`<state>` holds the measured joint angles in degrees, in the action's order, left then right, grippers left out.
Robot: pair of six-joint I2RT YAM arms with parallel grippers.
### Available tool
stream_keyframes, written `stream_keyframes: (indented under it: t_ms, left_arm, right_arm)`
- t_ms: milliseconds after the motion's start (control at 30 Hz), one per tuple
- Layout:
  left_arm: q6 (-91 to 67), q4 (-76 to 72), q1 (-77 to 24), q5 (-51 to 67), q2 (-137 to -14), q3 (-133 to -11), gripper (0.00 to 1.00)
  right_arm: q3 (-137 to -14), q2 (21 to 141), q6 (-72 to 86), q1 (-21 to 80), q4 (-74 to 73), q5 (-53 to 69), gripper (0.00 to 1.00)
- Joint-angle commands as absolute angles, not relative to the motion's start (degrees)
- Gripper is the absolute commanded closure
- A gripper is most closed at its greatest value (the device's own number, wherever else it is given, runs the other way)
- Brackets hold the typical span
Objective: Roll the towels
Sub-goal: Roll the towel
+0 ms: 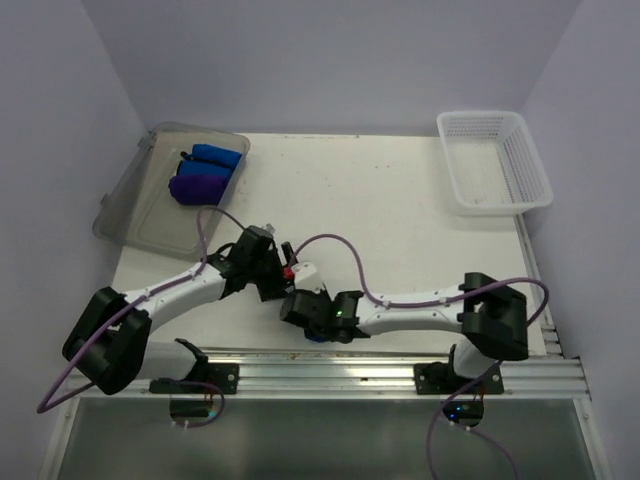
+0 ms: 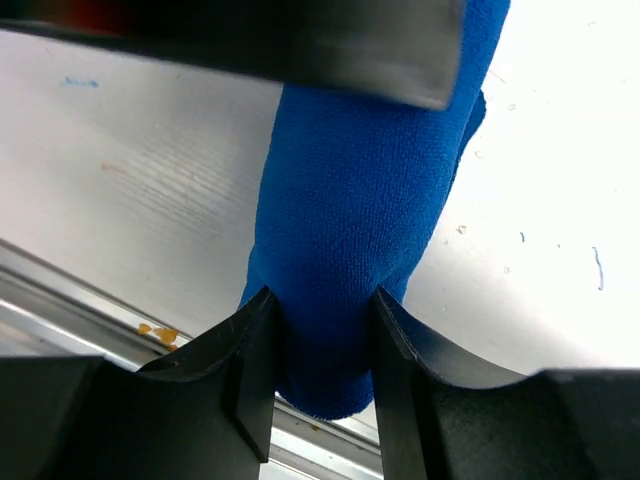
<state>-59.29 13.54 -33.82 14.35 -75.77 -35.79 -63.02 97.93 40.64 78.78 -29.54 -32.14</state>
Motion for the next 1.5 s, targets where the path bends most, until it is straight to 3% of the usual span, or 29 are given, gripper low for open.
stream_keyframes:
  t_ms: [0, 267, 533, 800, 1133, 1233, 1367, 1400, 1467]
  left_arm:
    - [-58.4, 17.3, -33.8, 10.3, -72.0, -39.8, 0.2]
    - [-55.4, 14.2, -33.4, 17.0, -72.9, -39.3, 0.19]
    - [-56.4, 5.8, -33.7, 25.0, -76.8, -34.5, 0.2]
    - [-53.9, 9.5, -34.3, 25.0, -80.7, -36.0, 0.25]
    - [-54.8, 3.1, -34.5, 30.5, -84.4, -34.3, 0.29]
    - [-55.6, 1.0, -34.6, 32.1, -86.7, -33.3, 0.35]
    - [-56.9, -0.1, -34.7, 30.2, -85.8, -33.6, 0.57]
    - [-57.0, 1.8, -34.7, 29.2, -84.4, -34.0, 0.59]
    - [-56.8, 5.3, -34.6, 25.6, -82.9, -35.8, 0.63]
  right_arm:
    - [-52.4, 88.5, 40.9, 72.2, -13.9, -18.9, 0.62]
    - [-34.2, 80.1, 45.1, 61.0, 12.0, 1.2, 0.61]
    - [-26.1, 82.4, 49.0, 56.3, 29.7, 12.1, 0.6]
    - [-25.0, 83.8, 47.9, 56.1, 33.1, 14.7, 0.6]
    - [-25.0, 87.3, 47.3, 55.5, 35.4, 15.3, 0.62]
    - [-25.9, 86.8, 46.1, 55.5, 32.6, 14.8, 0.61]
    - [-28.3, 84.6, 43.0, 55.5, 25.4, 13.8, 0.48]
    - [-29.2, 83.8, 42.3, 55.5, 23.8, 12.9, 0.37]
    - [-30.2, 81.4, 40.4, 55.5, 17.8, 11.7, 0.29]
